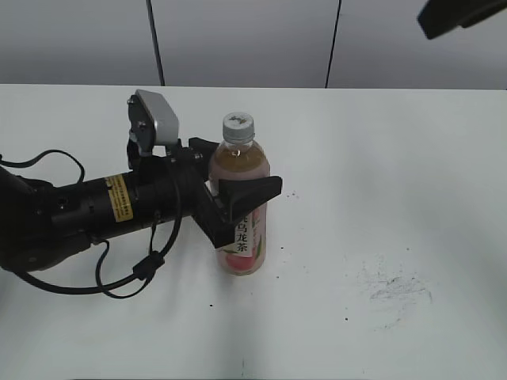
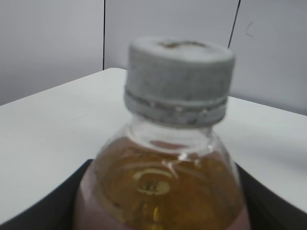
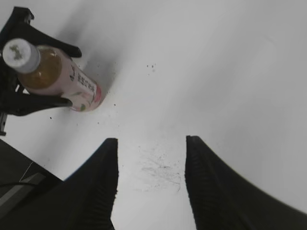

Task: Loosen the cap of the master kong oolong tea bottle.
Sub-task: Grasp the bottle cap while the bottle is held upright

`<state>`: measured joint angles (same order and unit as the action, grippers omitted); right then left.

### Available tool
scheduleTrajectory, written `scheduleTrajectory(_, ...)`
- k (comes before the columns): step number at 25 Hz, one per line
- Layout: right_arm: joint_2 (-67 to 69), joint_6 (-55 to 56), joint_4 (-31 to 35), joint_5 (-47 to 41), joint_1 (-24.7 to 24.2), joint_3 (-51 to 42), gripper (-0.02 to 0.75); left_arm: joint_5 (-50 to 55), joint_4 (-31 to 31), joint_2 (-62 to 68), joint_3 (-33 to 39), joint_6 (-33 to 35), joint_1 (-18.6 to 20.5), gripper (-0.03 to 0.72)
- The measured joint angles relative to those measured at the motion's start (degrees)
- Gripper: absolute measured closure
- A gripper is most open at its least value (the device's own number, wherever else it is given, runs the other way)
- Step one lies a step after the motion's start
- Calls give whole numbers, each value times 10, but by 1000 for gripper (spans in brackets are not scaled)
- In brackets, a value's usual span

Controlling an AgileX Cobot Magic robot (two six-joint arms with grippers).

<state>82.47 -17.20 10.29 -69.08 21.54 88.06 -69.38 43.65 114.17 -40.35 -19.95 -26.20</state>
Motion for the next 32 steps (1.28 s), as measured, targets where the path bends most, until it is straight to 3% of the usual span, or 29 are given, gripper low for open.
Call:
scheduleTrajectory(6, 98, 143, -83, -5, 104, 93, 391, 0, 0, 0, 0, 0, 0, 243)
scheduleTrajectory(14, 190, 269, -94, -7, 186, 182, 391, 0, 0, 0, 0, 0, 0, 243)
scheduleTrajectory(32, 268, 308, -43, -8, 207, 187, 391, 0, 0, 0, 0, 0, 0, 243)
